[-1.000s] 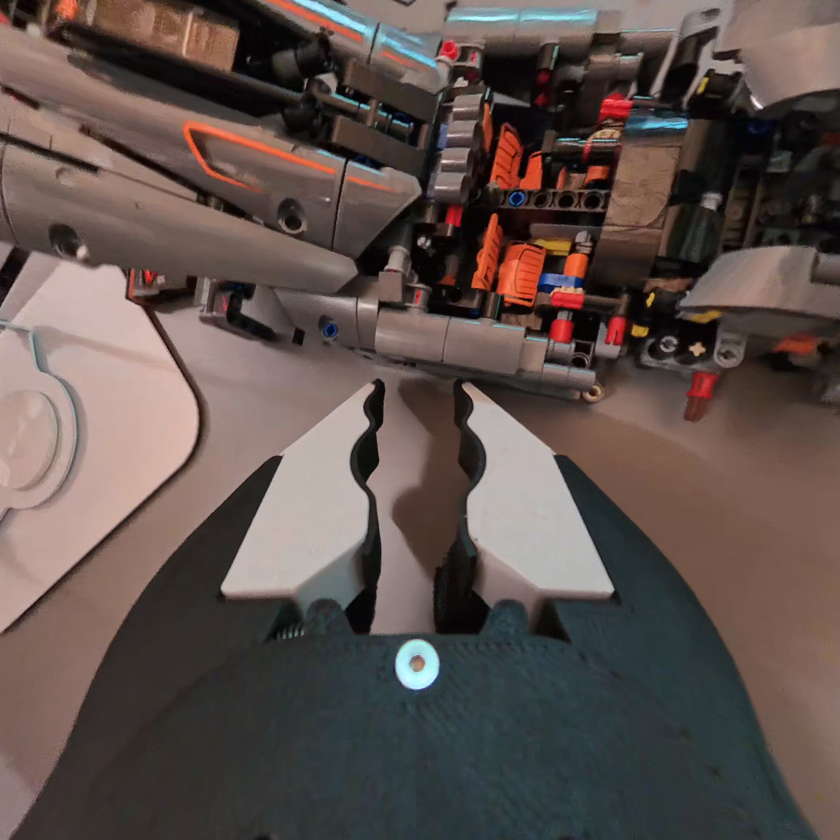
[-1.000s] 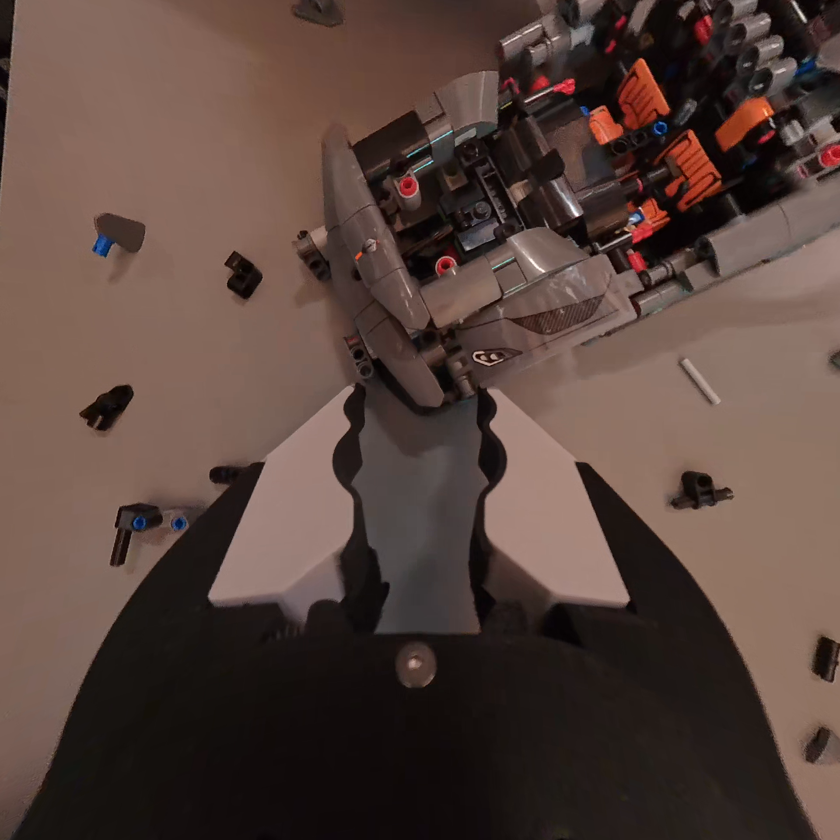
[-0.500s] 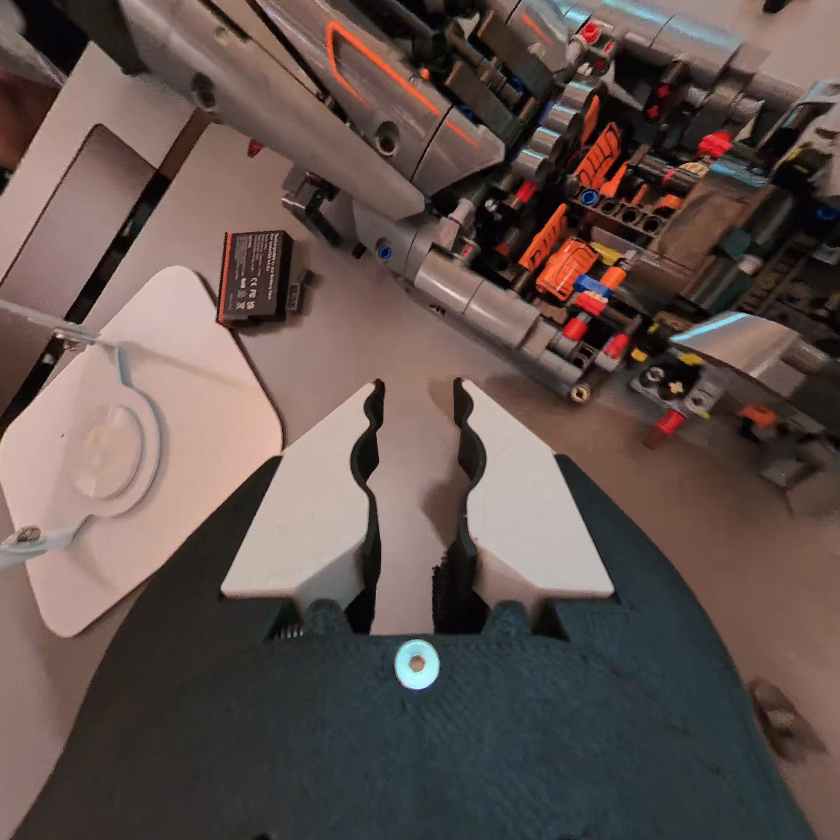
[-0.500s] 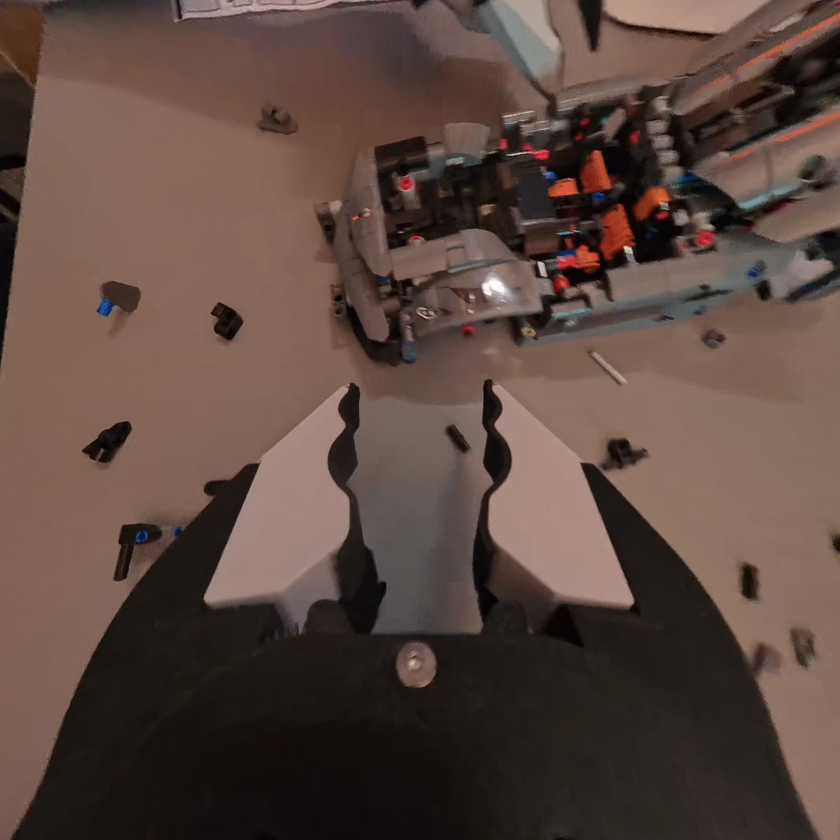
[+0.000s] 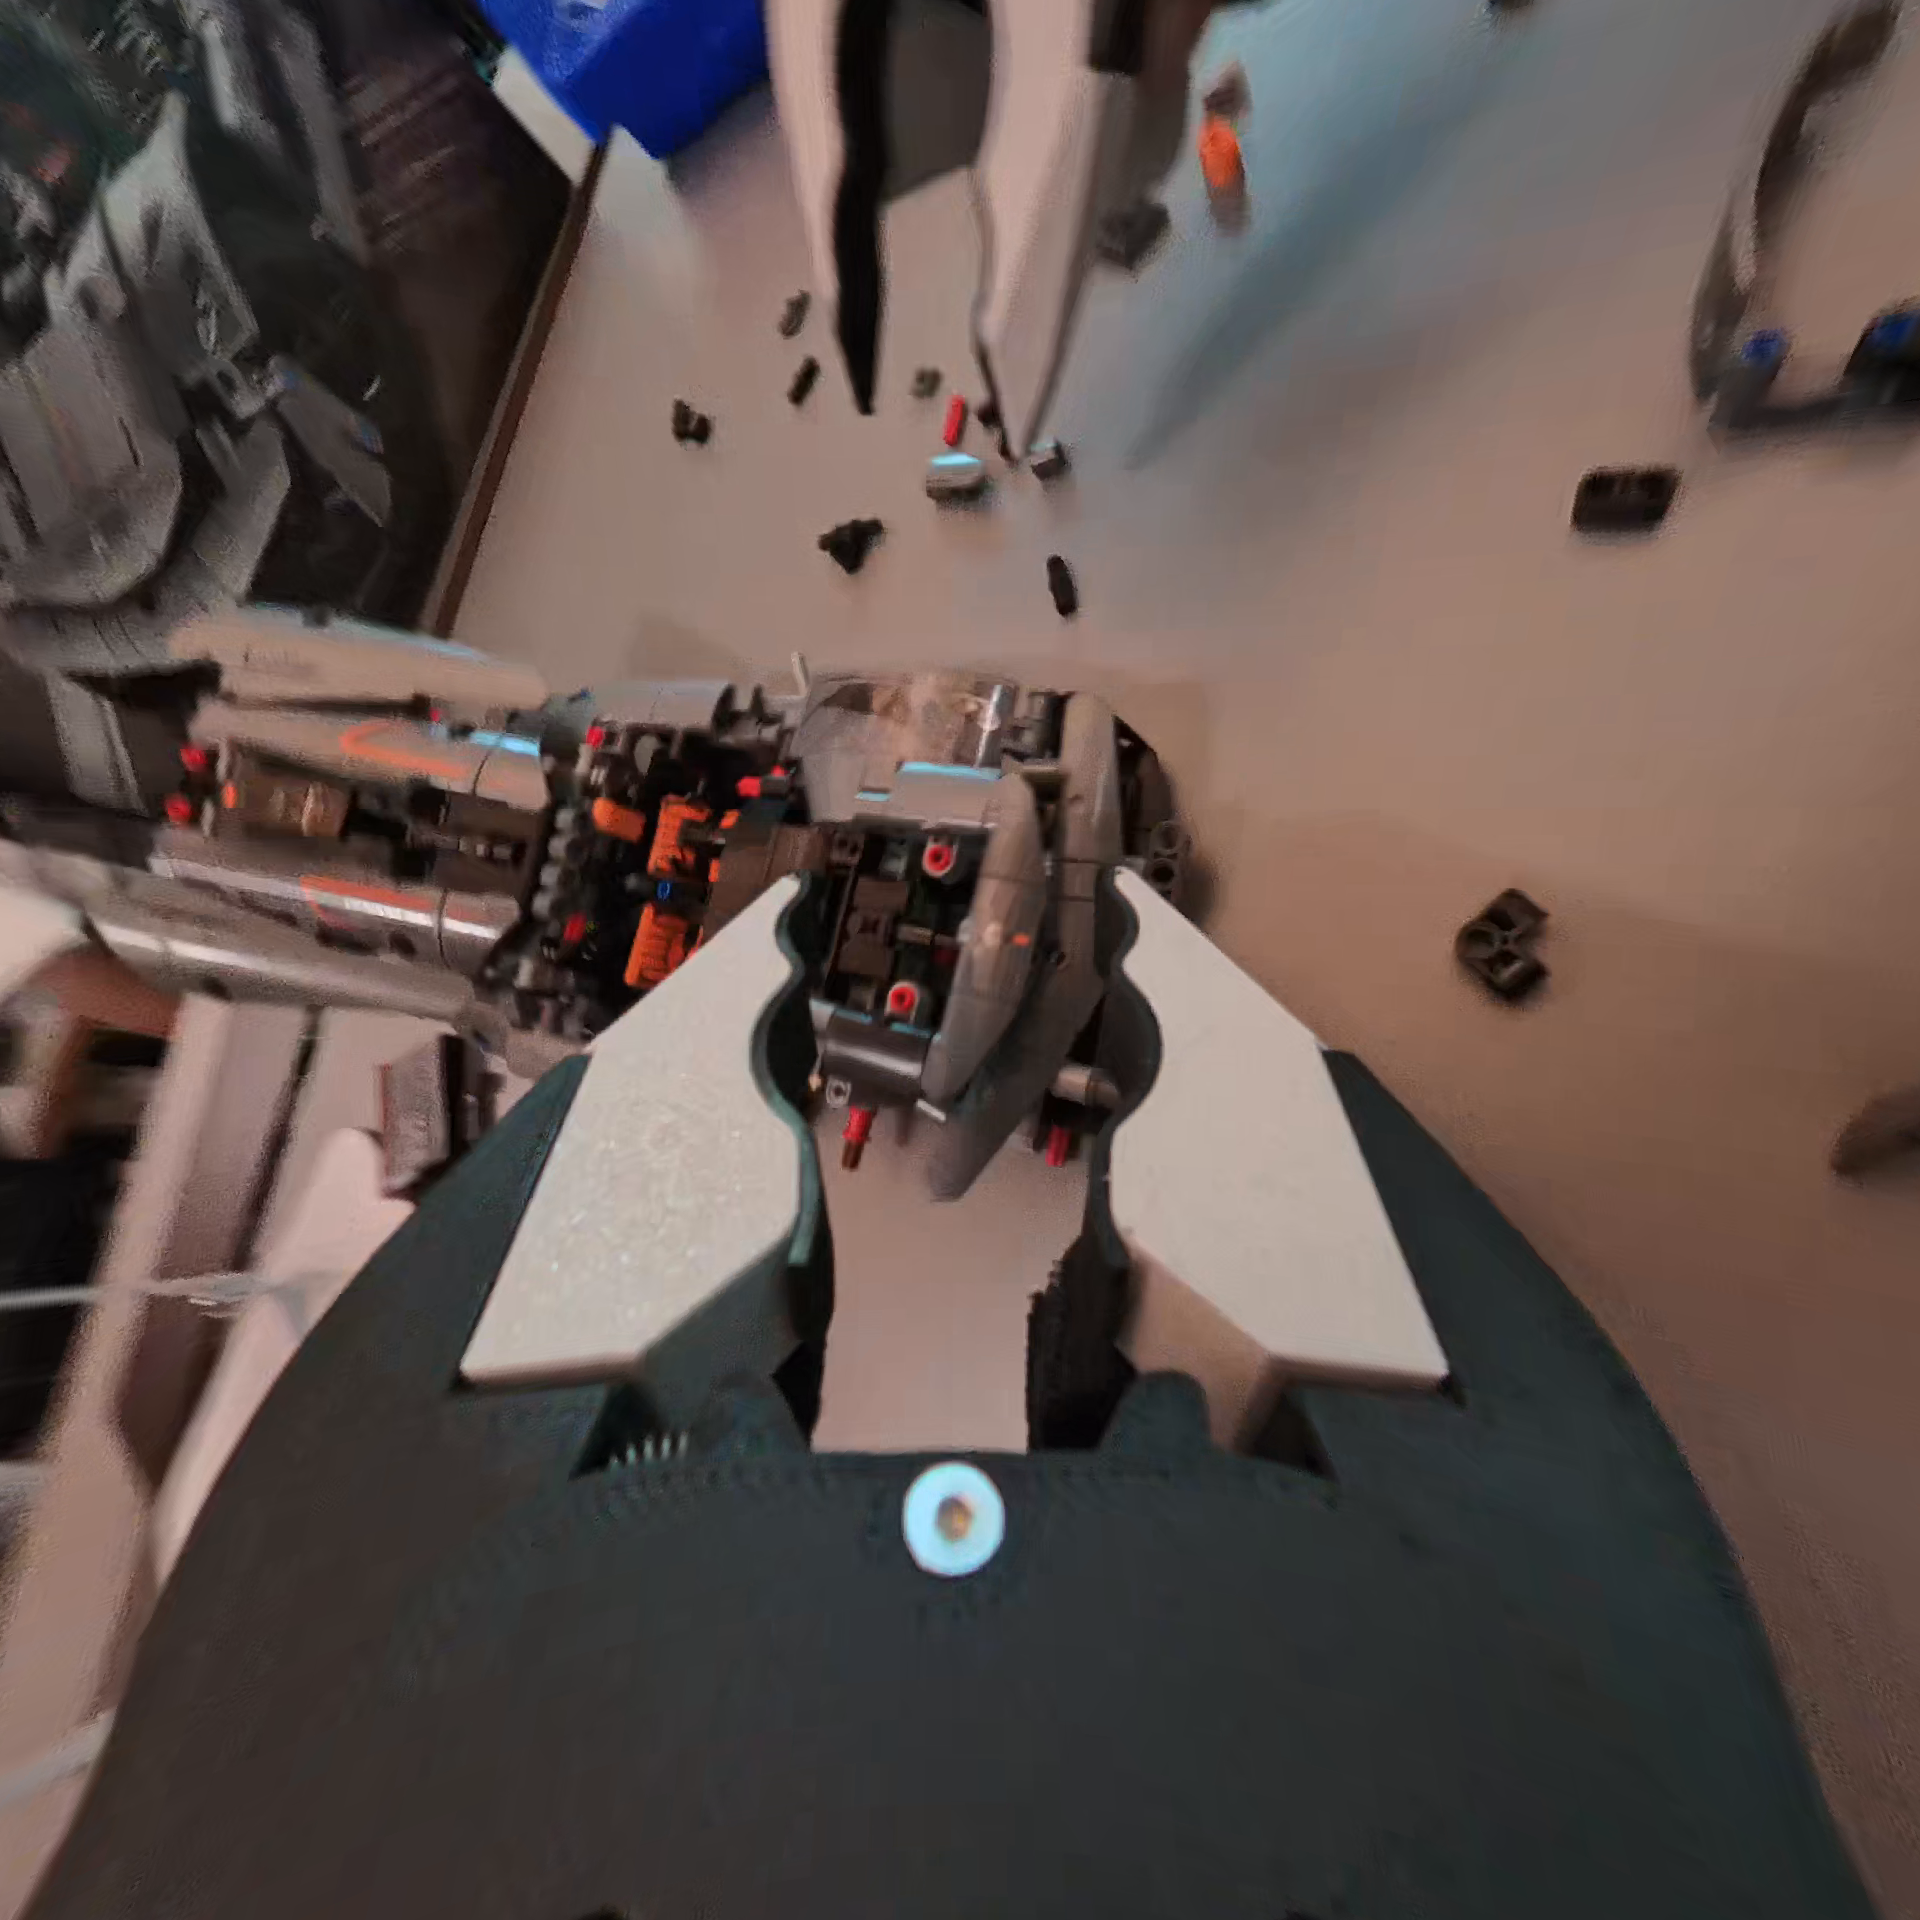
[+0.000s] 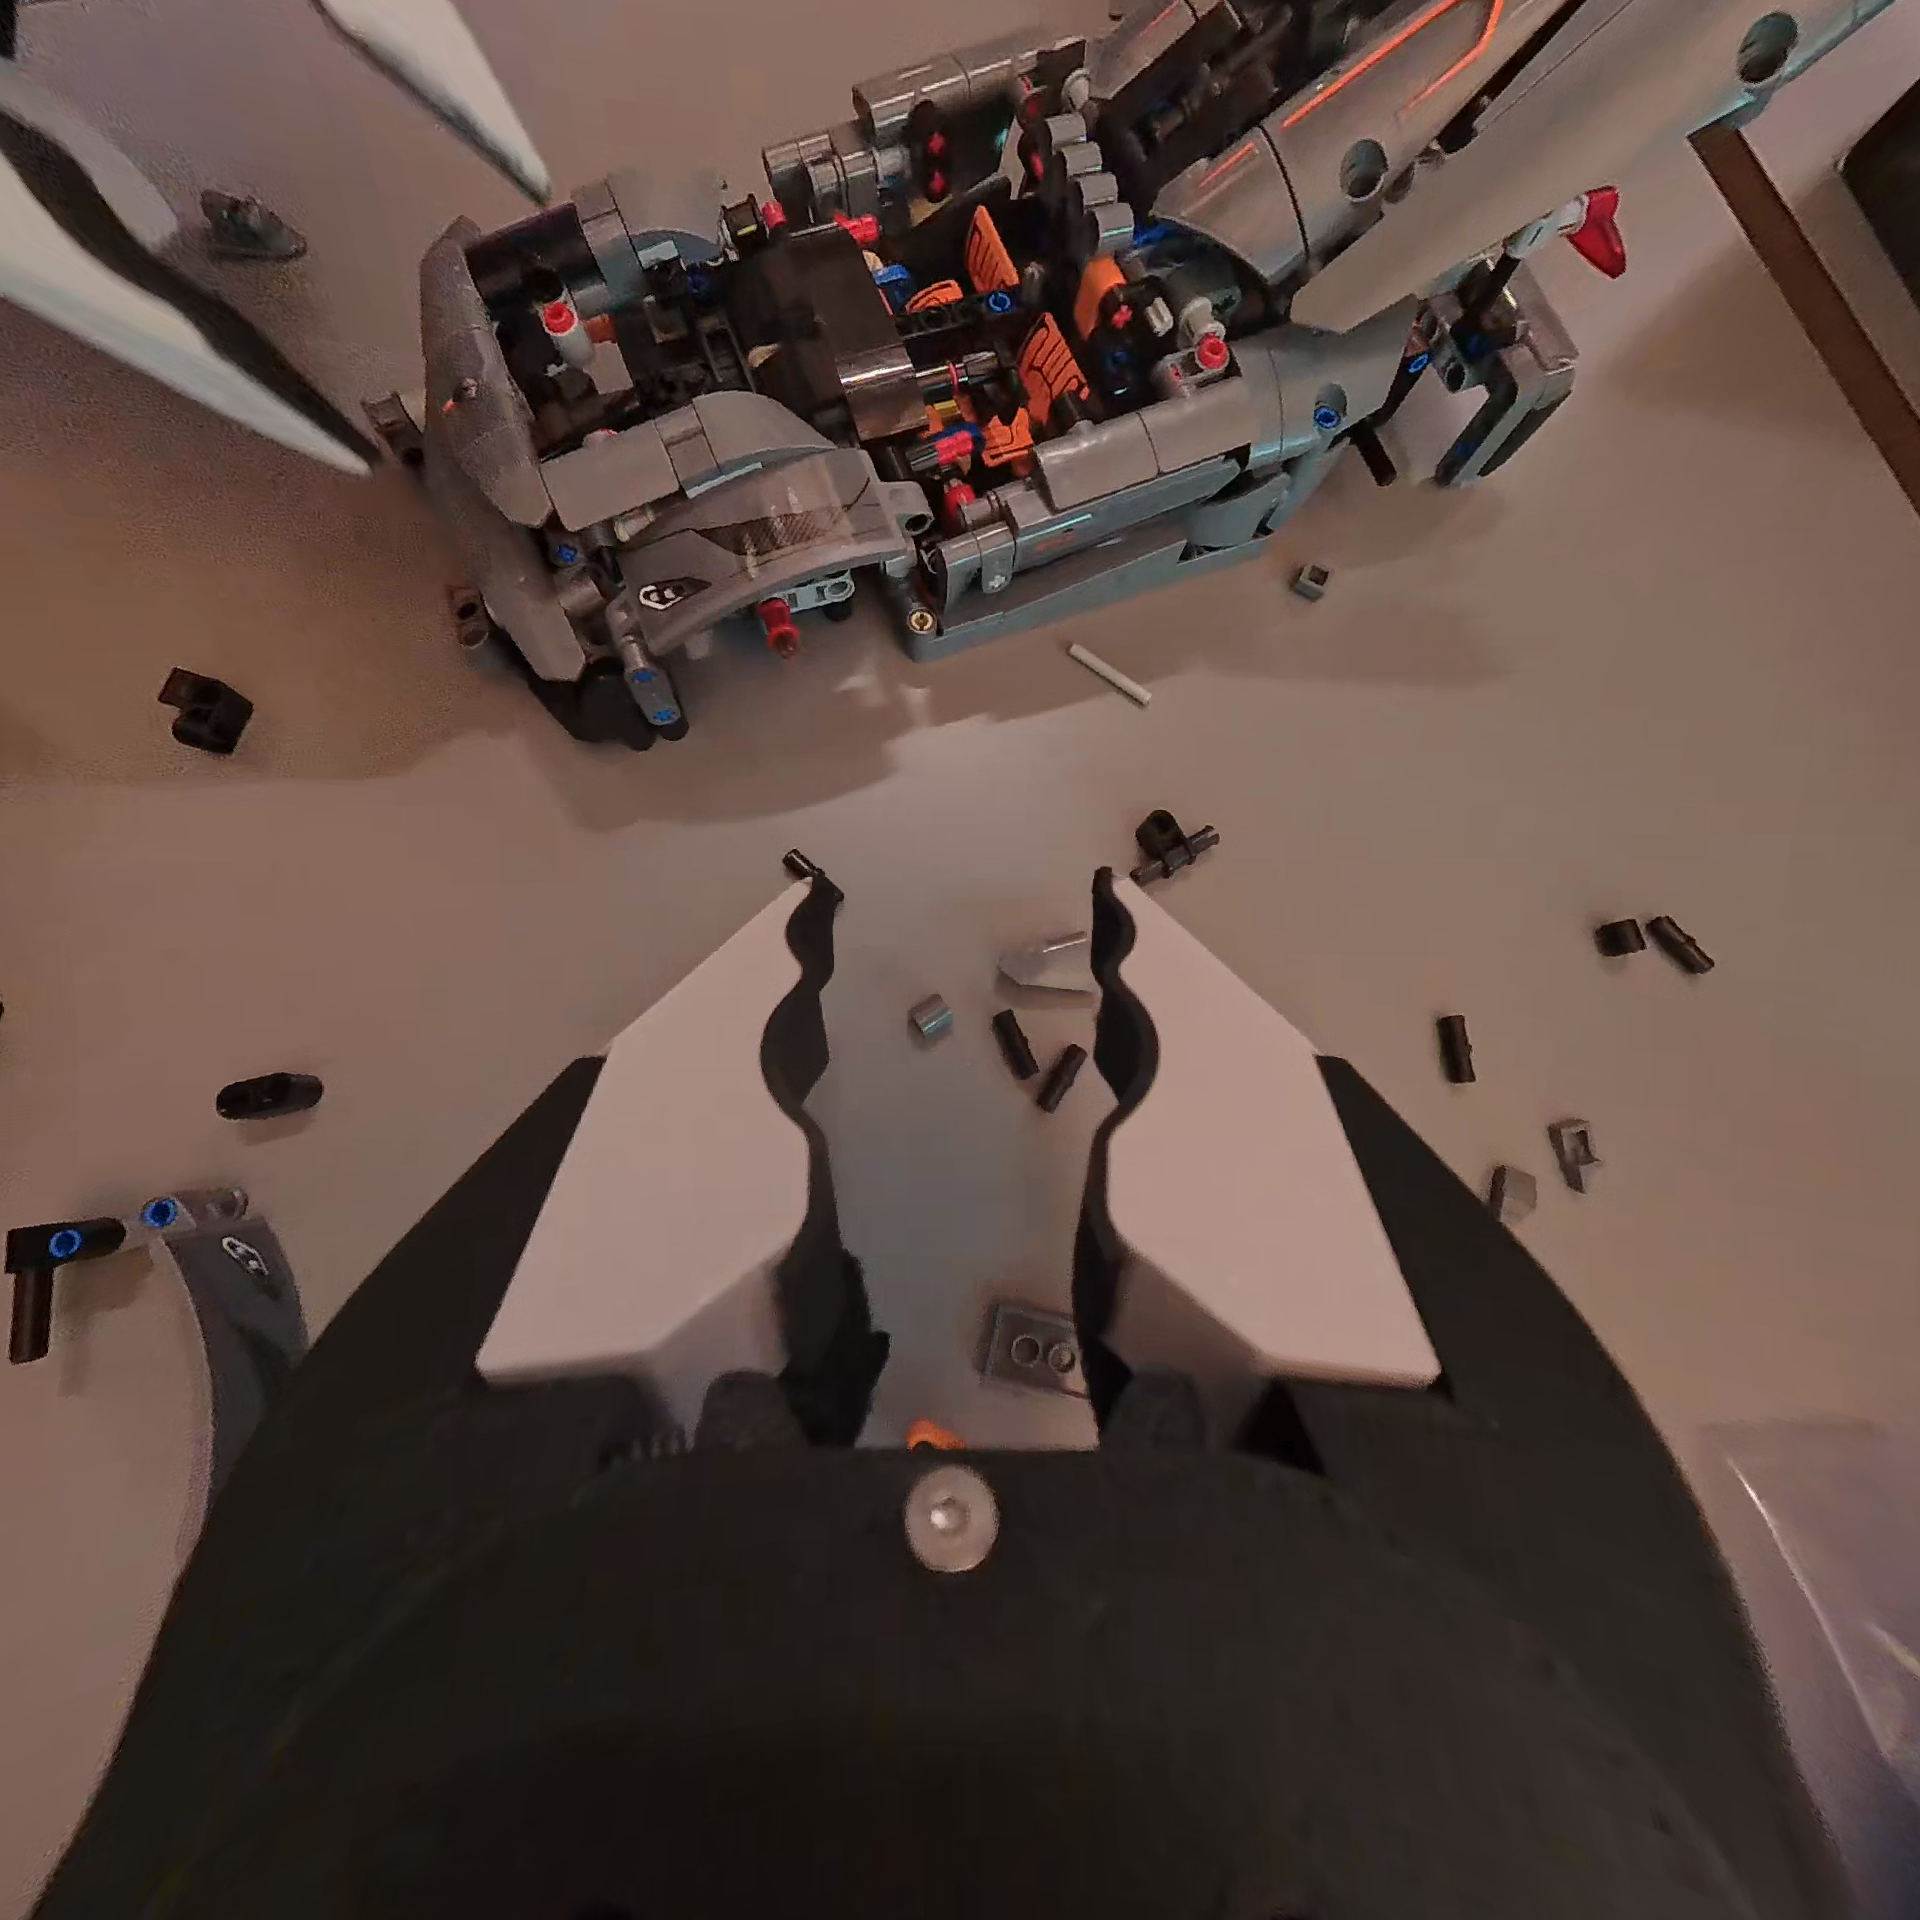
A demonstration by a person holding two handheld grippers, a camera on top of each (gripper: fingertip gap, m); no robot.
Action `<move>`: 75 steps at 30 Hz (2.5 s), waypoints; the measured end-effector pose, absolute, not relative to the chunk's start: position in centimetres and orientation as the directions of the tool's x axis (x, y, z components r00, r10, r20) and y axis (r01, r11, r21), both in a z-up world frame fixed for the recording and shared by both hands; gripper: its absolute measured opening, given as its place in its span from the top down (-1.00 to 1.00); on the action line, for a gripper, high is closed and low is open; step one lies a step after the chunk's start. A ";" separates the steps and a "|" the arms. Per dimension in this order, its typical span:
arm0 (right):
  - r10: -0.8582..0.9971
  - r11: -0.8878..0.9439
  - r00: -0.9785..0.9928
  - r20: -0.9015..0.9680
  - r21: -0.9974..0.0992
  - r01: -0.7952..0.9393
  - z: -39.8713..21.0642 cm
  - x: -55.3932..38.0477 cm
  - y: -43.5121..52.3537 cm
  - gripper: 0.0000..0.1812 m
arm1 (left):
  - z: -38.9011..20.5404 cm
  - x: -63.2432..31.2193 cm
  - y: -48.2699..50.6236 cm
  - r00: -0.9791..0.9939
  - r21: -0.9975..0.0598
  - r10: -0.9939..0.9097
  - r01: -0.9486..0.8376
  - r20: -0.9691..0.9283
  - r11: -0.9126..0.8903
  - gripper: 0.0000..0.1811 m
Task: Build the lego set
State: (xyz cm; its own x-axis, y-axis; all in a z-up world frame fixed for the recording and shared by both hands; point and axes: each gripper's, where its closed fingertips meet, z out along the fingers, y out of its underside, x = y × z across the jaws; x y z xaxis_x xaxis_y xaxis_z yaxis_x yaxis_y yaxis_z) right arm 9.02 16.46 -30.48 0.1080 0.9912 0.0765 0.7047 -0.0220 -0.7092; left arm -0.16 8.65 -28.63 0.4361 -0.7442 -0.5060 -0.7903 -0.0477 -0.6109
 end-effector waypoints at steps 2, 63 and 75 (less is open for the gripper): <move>0.991 -0.015 0.106 0.081 -0.720 0.694 -30.4 9.0 16.6 0.47 | -30.2 0.3 9.1 0.353 -0.478 -0.737 -0.877 -0.576 -0.046 0.44; 0.975 -0.059 0.201 0.094 -0.763 0.643 -28.5 10.4 18.4 0.48 | -31.0 -3.3 14.5 0.729 -0.540 -0.599 -0.667 -0.332 -0.513 0.48; 0.980 -0.047 0.180 0.090 -0.768 0.639 -28.4 10.0 17.9 0.49 | -30.9 -5.2 11.8 0.555 -0.483 -0.729 -0.804 -0.401 -0.347 0.61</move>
